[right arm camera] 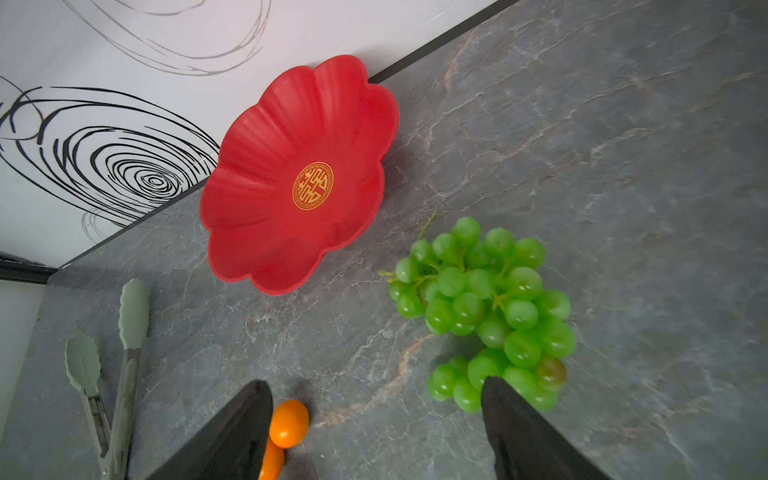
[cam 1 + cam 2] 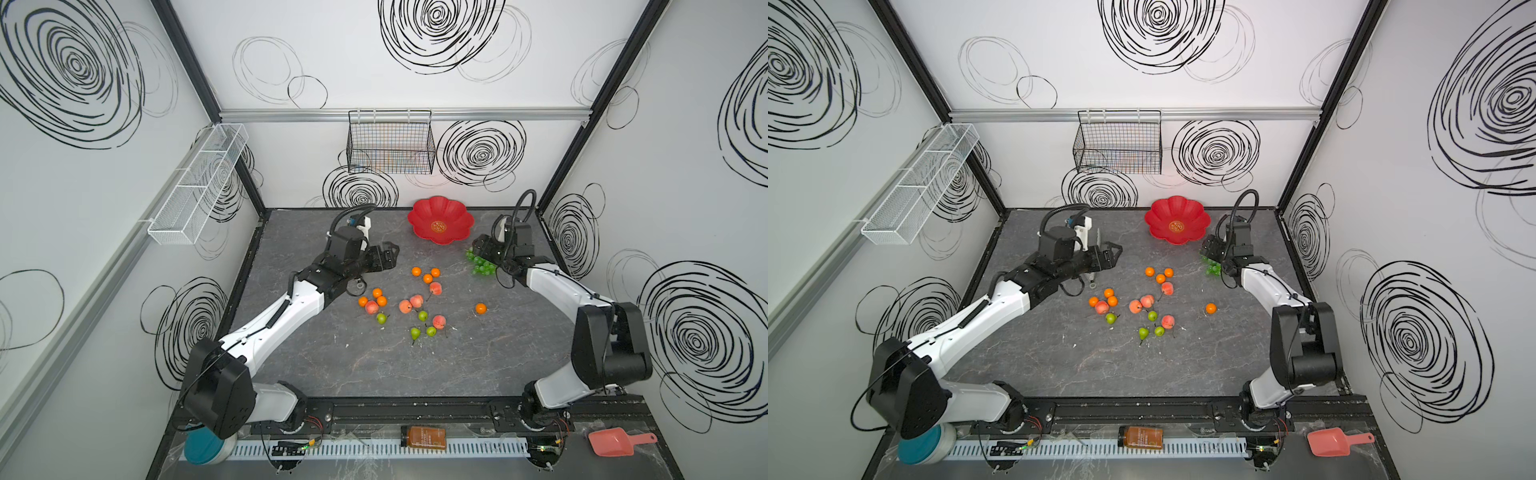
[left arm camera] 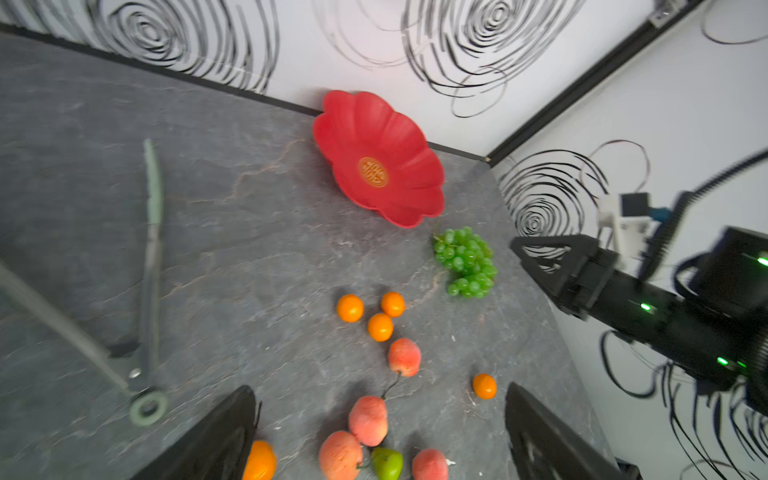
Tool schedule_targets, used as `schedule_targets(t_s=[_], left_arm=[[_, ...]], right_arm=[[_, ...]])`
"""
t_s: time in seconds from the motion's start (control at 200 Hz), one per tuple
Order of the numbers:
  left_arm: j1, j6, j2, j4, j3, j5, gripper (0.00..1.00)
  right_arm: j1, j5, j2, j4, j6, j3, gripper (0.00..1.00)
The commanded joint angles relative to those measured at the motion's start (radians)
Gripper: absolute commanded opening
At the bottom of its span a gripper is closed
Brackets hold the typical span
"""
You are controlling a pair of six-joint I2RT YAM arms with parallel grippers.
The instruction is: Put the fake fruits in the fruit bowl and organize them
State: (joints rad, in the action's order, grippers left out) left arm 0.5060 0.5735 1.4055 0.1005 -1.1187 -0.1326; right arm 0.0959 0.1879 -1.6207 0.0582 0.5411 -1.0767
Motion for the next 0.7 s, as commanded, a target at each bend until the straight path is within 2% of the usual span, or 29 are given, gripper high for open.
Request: schedule_targets(t_s=[0.0, 0.13, 0.315, 0.695], left_arm=[[0.024, -0.032, 0.073, -0.058, -0.079, -0.045, 0.96], [0.048, -0.07, 0.145, -0.084, -0.152, -0.068, 0.96], [0.039, -0.116, 0.159, -0.165, -0.104, -0.12, 0.96], [-0.012, -0.092, 0.167, -0.188, -0.099, -0.181, 0.96]], right_arm=[[0.005, 0.012, -0.094, 0.088, 0.051, -0.124, 0.75], [0.005, 0.015, -0.234, 0.195, 0.076, -0.295, 0.68], [-0.015, 0.026, -0.395, 0.261, 0.106, -0.461, 0.61], [-0.055, 0.103, -0.638, 0.353, 0.102, -0.743, 0.61]])
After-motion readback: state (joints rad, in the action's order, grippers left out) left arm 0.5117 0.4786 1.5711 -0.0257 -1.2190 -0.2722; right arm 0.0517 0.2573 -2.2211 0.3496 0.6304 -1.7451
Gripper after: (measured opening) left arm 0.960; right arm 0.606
